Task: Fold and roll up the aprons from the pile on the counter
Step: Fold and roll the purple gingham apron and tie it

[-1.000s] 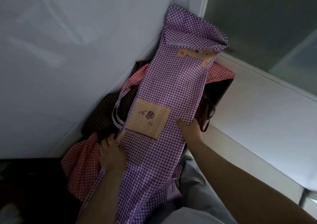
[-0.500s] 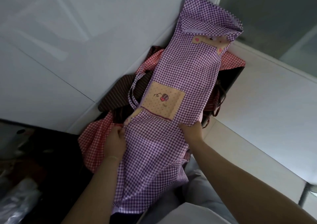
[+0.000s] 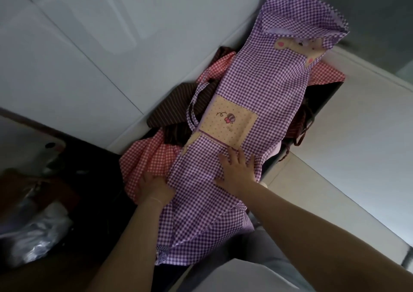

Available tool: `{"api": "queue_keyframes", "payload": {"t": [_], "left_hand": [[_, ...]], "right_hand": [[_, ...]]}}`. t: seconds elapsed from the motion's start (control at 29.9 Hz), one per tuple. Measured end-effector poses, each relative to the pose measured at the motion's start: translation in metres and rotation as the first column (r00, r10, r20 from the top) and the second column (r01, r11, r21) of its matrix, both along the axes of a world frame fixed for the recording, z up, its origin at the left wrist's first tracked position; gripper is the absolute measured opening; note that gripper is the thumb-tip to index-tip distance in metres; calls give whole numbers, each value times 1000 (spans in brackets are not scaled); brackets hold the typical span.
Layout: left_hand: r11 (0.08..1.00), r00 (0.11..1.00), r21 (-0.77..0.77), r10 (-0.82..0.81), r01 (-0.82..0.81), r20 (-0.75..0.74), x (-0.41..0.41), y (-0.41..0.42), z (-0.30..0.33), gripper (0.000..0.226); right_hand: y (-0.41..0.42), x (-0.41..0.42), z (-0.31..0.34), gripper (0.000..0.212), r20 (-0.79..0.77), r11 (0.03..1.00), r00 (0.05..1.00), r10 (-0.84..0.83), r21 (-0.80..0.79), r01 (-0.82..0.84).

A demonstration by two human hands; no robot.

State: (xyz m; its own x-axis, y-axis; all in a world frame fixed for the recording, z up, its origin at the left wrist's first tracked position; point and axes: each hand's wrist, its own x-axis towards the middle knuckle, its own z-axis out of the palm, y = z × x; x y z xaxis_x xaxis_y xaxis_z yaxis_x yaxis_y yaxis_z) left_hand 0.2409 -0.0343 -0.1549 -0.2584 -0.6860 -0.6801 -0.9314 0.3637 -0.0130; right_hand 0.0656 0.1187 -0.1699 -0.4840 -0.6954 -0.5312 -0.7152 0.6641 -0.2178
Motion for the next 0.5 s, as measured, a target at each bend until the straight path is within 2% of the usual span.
{"api": "queue_keyframes", "payload": {"t": [0.03, 0.1, 0.13, 0.17, 0.23, 0.3, 0.4, 0.44, 0.5], "left_hand": [[998, 999, 49, 49, -49, 1, 6, 3, -1, 67], [950, 989, 284, 147, -133, -29, 15, 8, 1, 75], [925, 992, 363, 124, -111, -12, 18, 13, 3, 79], [922, 997, 380, 74, -68, 1, 23, 18, 5, 82], [959, 999, 283, 26, -30, 21, 30, 30, 2, 83], [983, 997, 171, 71, -69, -4, 39, 42, -6, 87], [977, 968, 72, 210, -201, -137, 51, 51, -12, 65], [970, 960, 59, 241, -235, -142, 55, 51, -13, 59], [981, 978, 48, 192, -189, -77, 70, 49, -12, 50]], "right_hand": [[-3, 0, -1, 91, -8, 1000, 1000, -1, 24, 1], [-11, 1, -1, 95, -41, 997, 999, 6, 76, -3], [-14, 3, -1, 98, -57, 994, 998, 21, 106, -15], [-18, 6, -1, 100, -67, 990, 997, 37, 137, -28], [-23, 10, 1, 102, -72, 982, 997, 40, 185, -26], [-26, 12, 2, 102, -71, 977, 997, 26, 214, -10], [-27, 14, 4, 104, -57, 972, 998, 19, 235, -5], [-26, 14, 4, 105, -48, 972, 999, 13, 234, -1], [-24, 15, 3, 105, -46, 972, 999, 14, 233, -3]]}}
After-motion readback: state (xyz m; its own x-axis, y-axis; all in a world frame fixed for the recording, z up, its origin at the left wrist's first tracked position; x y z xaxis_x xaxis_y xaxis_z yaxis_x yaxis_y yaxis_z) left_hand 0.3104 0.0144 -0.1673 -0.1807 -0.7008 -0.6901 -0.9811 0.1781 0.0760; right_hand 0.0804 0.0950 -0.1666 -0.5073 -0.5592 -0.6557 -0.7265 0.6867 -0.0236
